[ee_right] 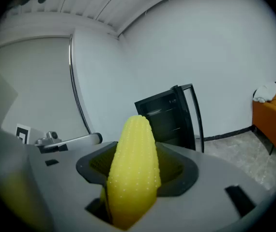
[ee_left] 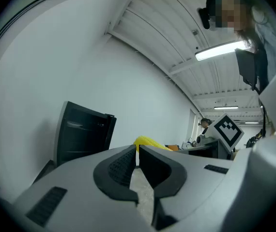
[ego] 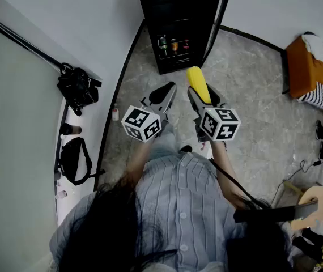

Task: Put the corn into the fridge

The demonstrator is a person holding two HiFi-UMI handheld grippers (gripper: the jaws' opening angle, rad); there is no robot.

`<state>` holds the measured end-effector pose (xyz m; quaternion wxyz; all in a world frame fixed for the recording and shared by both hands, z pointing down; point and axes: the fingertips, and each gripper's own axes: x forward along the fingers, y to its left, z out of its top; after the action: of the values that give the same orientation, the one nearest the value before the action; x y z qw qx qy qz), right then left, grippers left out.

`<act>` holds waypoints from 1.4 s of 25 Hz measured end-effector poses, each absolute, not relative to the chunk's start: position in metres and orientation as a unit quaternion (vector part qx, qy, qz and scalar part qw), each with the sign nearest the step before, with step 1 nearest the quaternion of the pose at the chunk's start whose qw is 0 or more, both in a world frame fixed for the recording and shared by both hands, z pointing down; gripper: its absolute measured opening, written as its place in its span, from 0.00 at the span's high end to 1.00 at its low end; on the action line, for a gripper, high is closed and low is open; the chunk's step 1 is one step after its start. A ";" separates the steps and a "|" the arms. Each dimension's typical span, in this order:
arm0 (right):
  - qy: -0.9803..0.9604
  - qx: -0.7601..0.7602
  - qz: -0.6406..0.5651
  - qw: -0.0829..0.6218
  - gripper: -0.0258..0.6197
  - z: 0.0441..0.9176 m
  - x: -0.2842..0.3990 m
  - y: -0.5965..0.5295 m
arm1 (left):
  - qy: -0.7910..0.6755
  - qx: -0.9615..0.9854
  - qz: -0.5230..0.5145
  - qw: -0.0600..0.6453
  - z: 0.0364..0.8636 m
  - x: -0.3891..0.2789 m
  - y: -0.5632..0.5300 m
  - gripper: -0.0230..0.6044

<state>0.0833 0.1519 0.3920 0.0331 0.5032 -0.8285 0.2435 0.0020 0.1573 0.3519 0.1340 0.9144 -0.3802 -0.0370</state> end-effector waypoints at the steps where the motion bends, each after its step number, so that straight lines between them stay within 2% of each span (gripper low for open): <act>1: -0.829 0.501 0.248 0.029 0.57 0.392 0.083 0.151 | -0.379 0.915 -0.036 0.135 0.353 0.002 0.156 0.95; 17: -0.824 0.494 0.277 0.031 0.57 0.416 0.079 0.124 | -0.360 0.922 -0.017 0.140 0.370 0.002 0.138 0.95; 35: -0.797 0.511 0.318 0.042 0.57 0.435 0.037 -0.012 | -0.299 0.944 -0.016 0.139 0.371 -0.033 -0.007 0.95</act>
<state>0.0367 -0.0116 0.4351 0.0422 0.5110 -0.7975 0.3180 -0.0332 -0.0065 0.3709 0.1395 0.9439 -0.2988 -0.0156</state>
